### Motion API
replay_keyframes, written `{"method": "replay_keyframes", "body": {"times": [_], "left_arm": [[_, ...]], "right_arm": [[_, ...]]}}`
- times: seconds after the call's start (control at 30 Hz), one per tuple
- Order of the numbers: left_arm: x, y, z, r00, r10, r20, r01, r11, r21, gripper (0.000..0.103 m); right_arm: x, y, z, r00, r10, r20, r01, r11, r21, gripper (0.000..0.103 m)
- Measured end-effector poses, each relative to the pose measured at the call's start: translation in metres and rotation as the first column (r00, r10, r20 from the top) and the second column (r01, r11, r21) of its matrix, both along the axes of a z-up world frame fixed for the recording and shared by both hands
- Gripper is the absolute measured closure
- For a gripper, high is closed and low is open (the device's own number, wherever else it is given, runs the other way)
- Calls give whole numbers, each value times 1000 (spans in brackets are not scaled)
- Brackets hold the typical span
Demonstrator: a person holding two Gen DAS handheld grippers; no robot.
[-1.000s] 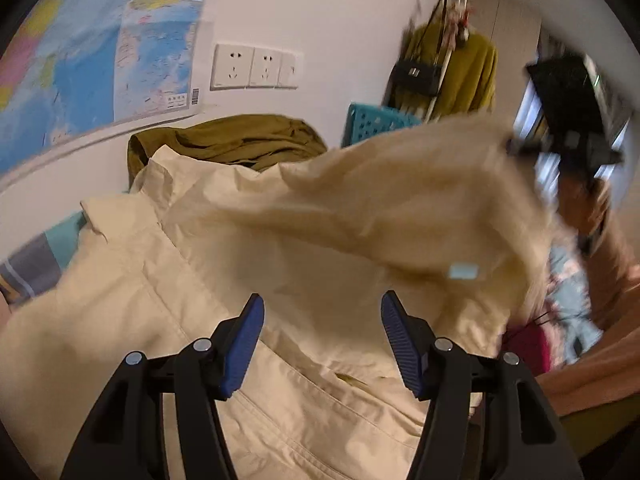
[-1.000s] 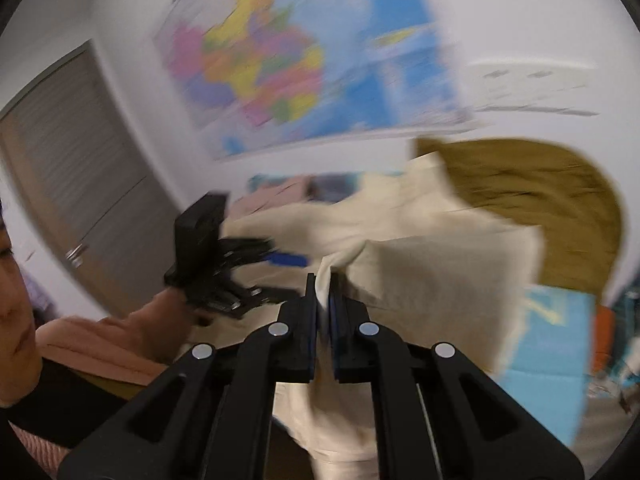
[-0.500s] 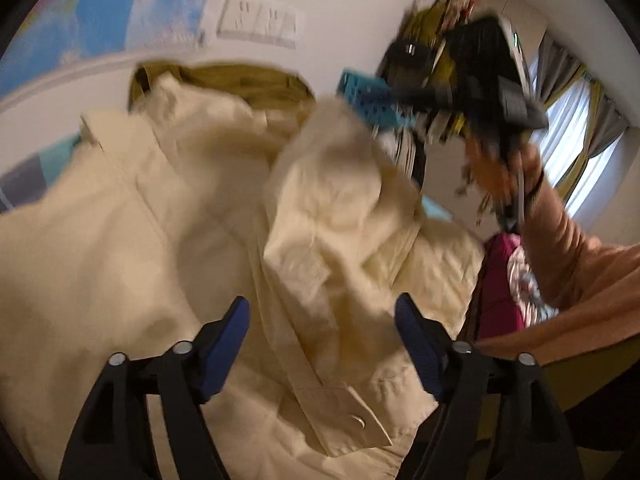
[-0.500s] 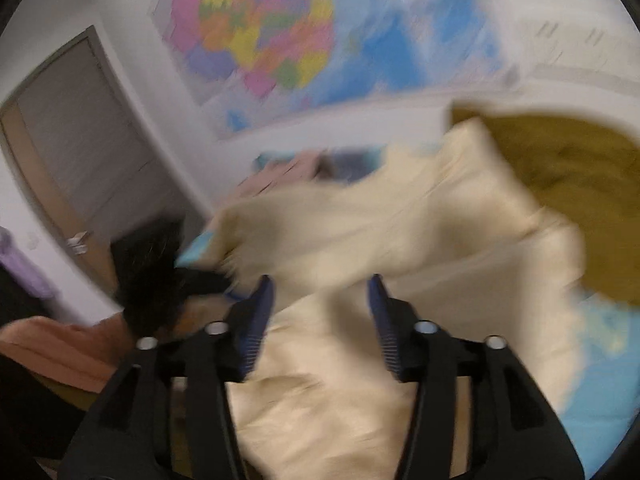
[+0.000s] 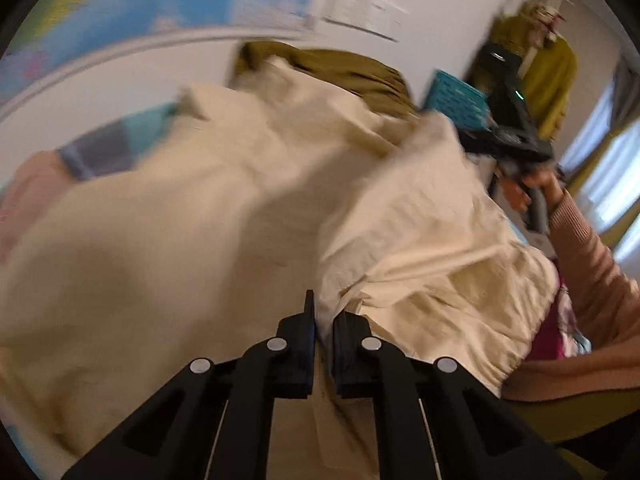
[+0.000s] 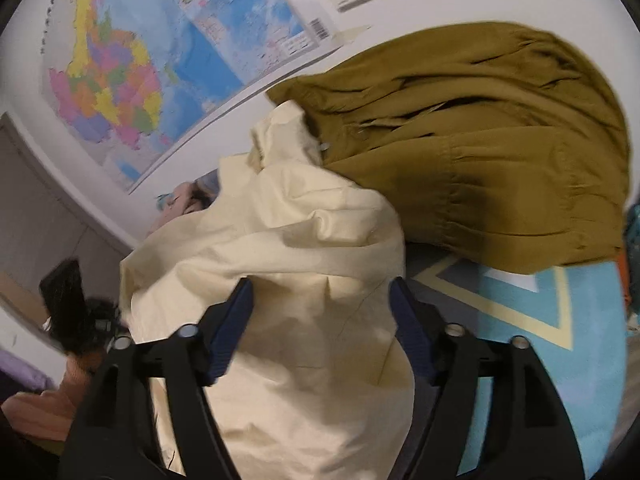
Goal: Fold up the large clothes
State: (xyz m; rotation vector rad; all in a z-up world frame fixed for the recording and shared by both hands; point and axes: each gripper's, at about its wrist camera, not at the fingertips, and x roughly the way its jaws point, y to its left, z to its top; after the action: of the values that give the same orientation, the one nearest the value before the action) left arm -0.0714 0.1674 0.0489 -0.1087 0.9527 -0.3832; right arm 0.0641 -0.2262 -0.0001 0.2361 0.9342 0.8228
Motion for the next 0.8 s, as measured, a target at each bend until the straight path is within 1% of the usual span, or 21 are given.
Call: {"method": "replay_keyframes", "body": {"times": [0.03, 0.1, 0.13, 0.17, 0.2, 0.23, 0.27, 0.3, 0.33, 0.4, 0.43, 0.47, 0.5, 0.53, 0.6, 0.63, 0.7, 0.73, 0.77, 0.8], "left_arm": [[3, 6, 0, 1000, 23, -9, -23, 999, 44, 93], [8, 13, -3, 999, 48, -19, -46, 993, 107, 64], [10, 15, -5, 999, 49, -13, -47, 991, 128, 58], [10, 15, -6, 999, 40, -4, -39, 990, 136, 54], [10, 16, -7, 999, 37, -2, -36, 990, 137, 53], [10, 18, -7, 999, 37, 1, -37, 990, 135, 53], [7, 20, -6, 999, 30, 9, -31, 991, 130, 52], [2, 20, -3, 1000, 18, 23, -21, 993, 118, 50], [-3, 19, -1, 999, 9, 33, -13, 994, 110, 48], [-17, 14, 5, 997, -36, 75, 29, 995, 100, 36], [-23, 8, 5, 995, -61, 84, 53, 994, 96, 33], [-26, 1, 5, 993, -80, 86, 72, 993, 99, 28], [-28, -5, 4, 992, -95, 87, 86, 991, 103, 28], [-29, -11, 0, 990, -119, 78, 113, 990, 85, 27], [-28, -20, -8, 988, -149, 51, 146, 987, 60, 27], [-26, -24, -12, 987, -156, 43, 154, 986, 63, 27], [-17, -28, -21, 988, -152, 17, 151, 987, 48, 21], [-11, -30, -25, 990, -142, -1, 142, 989, 50, 21], [-1, -31, -31, 992, -118, -35, 120, 990, 70, 31], [9, -32, -37, 993, -99, -67, 105, 990, 91, 53]], "right_arm": [[2, 3, -4, 1000, 18, -17, -18, 1000, 9, 18], [5, 13, -12, 998, 46, -48, -46, 999, 3, 17], [8, 21, -18, 995, 74, -73, -75, 997, -5, 18], [9, 28, -23, 993, 82, -81, -84, 996, -21, 29], [9, 34, -28, 992, 95, -85, -98, 995, -36, 51], [9, 36, -31, 991, 100, -85, -105, 993, -57, 61], [9, 36, -31, 993, 93, -69, -99, 992, -83, 76], [8, 33, -28, 995, 84, -43, -88, 992, -95, 86], [6, 26, -20, 998, 70, -4, -70, 993, -98, 91], [7, 7, -5, 998, 6, 58, 0, 995, -105, 94], [10, -7, 1, 996, -45, 80, 53, 992, -110, 94], [13, -16, 2, 994, -77, 78, 86, 990, -112, 94], [15, -24, 0, 992, -105, 69, 113, 987, -118, 95], [17, -28, -4, 990, -124, 61, 131, 981, -143, 95], [15, -25, -13, 991, -118, 56, 126, 976, -179, 93], [14, -23, -18, 992, -117, 52, 125, 974, -187, 93], [14, -24, -22, 991, -126, 41, 132, 977, -169, 92], [14, -27, -24, 991, -131, 34, 135, 979, -151, 92], [14, -28, -25, 991, -132, 32, 135, 981, -143, 92], [13, -27, -26, 991, -132, 34, 135, 981, -138, 92]]}}
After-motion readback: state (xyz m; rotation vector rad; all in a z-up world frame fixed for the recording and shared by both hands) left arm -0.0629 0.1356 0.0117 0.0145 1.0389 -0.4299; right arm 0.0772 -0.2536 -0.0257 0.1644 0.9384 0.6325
